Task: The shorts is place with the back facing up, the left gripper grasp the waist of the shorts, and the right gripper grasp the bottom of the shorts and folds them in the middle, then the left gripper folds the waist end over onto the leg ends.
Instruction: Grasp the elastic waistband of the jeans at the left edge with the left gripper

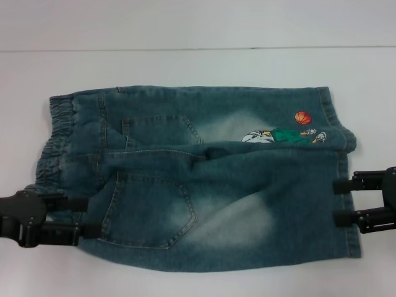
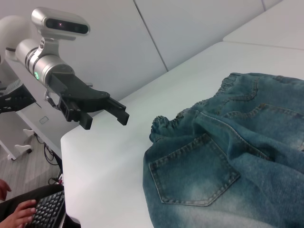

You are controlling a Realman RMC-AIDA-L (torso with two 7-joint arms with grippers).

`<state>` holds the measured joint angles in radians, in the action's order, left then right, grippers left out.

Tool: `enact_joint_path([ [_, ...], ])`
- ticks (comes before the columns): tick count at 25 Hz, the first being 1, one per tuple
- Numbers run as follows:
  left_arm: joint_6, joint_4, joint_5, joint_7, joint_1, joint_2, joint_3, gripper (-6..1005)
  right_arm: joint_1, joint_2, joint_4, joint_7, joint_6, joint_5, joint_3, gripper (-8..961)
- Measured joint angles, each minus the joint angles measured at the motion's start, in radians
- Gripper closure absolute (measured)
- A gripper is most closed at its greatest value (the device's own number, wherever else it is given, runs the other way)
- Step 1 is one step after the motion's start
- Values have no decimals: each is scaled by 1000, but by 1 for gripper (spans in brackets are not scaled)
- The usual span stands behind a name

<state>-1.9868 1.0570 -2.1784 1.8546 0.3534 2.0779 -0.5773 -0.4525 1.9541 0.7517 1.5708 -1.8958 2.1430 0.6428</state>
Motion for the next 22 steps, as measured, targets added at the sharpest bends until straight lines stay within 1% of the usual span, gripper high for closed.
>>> enact_joint_path([
  [11, 10, 0, 0, 0, -1, 1, 1, 126, -3, 1, 0, 0, 1, 0, 1, 118],
  [14, 23, 9, -9, -1, -4, -3, 8, 126, -3, 2, 0, 0, 3, 0, 2, 118],
  [19, 75, 35, -95, -5, 0, -18, 46, 126, -5, 2, -2, 0, 7, 0, 2, 118],
  [22, 158, 65, -156, -9, -7, -18, 56, 127, -5, 3, -3, 0, 8, 0, 2, 118],
])
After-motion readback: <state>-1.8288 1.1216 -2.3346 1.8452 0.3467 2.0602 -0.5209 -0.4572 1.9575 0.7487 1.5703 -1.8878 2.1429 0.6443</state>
